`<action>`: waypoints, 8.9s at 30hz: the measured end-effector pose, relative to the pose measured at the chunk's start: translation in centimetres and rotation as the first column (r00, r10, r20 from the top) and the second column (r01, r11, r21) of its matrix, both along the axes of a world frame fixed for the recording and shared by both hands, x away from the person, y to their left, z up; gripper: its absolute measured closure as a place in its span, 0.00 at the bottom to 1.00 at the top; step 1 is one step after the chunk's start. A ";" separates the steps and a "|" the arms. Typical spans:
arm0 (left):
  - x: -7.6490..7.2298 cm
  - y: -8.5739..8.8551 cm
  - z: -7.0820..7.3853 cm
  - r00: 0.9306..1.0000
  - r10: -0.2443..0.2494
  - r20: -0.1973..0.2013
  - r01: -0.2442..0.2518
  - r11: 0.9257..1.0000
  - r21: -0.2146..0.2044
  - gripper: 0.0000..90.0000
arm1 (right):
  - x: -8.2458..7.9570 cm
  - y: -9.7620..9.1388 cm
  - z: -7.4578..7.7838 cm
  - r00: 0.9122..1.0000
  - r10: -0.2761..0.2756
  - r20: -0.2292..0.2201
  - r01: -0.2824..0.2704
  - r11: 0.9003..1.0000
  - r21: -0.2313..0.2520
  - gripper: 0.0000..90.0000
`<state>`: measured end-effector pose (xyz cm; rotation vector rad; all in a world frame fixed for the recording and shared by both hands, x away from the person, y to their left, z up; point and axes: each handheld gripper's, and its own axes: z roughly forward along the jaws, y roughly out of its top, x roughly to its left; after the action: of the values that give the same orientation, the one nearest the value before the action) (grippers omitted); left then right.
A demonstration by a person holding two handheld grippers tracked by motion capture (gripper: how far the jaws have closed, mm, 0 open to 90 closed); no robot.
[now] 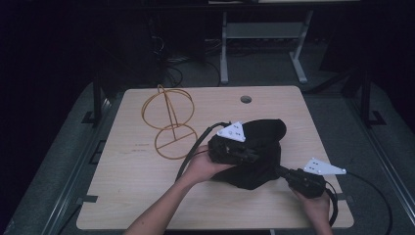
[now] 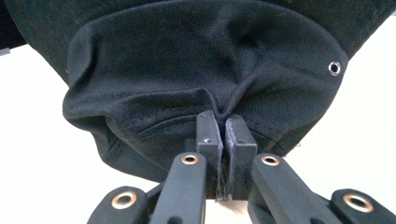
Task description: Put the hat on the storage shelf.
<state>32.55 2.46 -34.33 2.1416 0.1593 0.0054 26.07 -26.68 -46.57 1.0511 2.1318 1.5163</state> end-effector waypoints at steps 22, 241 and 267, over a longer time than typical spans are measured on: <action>-2.0 4.9 0.9 0.992 0.111 0.059 -0.112 0.994 0.015 0.58 | -1.8 -0.9 4.5 0.991 0.021 0.134 -0.019 1.000 -0.022 0.97; -7.2 12.3 -7.8 0.983 0.178 0.042 -0.180 0.983 0.046 0.27 | 18.1 21.4 24.6 0.961 0.274 0.033 -0.276 0.960 0.045 0.48; -7.0 12.2 -7.9 0.982 0.184 0.040 -0.186 0.982 0.044 0.25 | 15.2 14.8 23.2 0.979 0.203 0.005 -0.203 0.979 0.033 0.34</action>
<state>25.57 14.67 -42.27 2.1659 0.3396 0.1574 41.26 -11.90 -23.37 0.8631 2.2787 1.6467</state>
